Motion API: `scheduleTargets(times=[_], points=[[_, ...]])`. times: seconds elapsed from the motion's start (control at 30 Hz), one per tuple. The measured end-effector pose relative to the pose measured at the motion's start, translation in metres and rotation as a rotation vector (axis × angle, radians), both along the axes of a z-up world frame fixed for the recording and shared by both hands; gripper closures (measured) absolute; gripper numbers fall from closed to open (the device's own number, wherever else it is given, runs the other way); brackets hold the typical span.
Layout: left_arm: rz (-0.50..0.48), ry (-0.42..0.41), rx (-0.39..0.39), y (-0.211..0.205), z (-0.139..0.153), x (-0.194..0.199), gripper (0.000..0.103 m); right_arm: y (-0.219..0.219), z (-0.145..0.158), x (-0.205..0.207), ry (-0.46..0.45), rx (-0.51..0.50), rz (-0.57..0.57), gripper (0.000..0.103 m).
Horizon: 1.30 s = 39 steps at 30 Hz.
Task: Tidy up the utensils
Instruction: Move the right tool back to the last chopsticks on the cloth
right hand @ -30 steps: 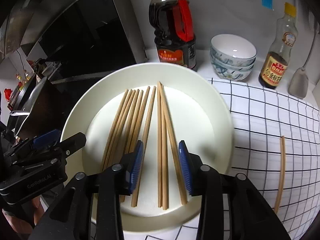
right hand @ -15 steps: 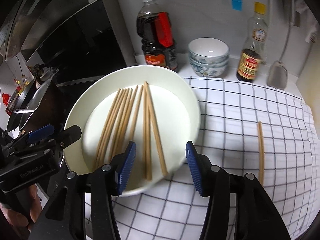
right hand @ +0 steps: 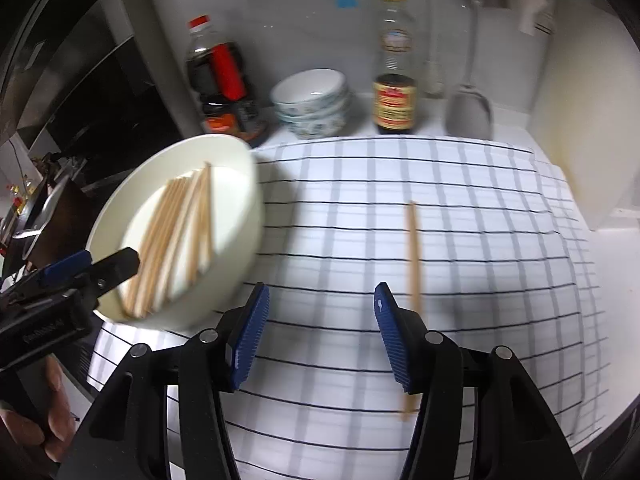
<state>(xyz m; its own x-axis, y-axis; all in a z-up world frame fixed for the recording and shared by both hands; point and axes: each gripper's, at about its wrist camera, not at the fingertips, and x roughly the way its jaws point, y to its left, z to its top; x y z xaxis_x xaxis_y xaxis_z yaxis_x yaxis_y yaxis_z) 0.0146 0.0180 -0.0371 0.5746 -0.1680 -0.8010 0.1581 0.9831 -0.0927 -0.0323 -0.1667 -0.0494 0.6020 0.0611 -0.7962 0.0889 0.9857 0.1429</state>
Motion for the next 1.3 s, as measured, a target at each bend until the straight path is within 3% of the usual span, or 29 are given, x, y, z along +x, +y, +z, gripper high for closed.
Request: scheduleTargets(times=[0.23,0.4,0.73,1.3], points=[[0.000,0.015,0.028,-0.062,-0.012,-0.024,0.008,-0.071,-0.029,-0.015,0.020,-0.015,-0.007,0.050],[-0.017,0.021,0.049,-0.089,-0.024,-0.032,0.008,-0.090,-0.057,-0.005,0.047,0.003,0.005,0.050],[-0.050,0.022,0.060,-0.102,-0.056,-0.019,0.008,-0.085,-0.096,0.023,0.060,-0.001,-0.003,0.050],[-0.072,0.051,0.056,-0.108,-0.072,-0.007,0.008,-0.068,-0.106,0.031,0.047,-0.120,0.040,0.050]])
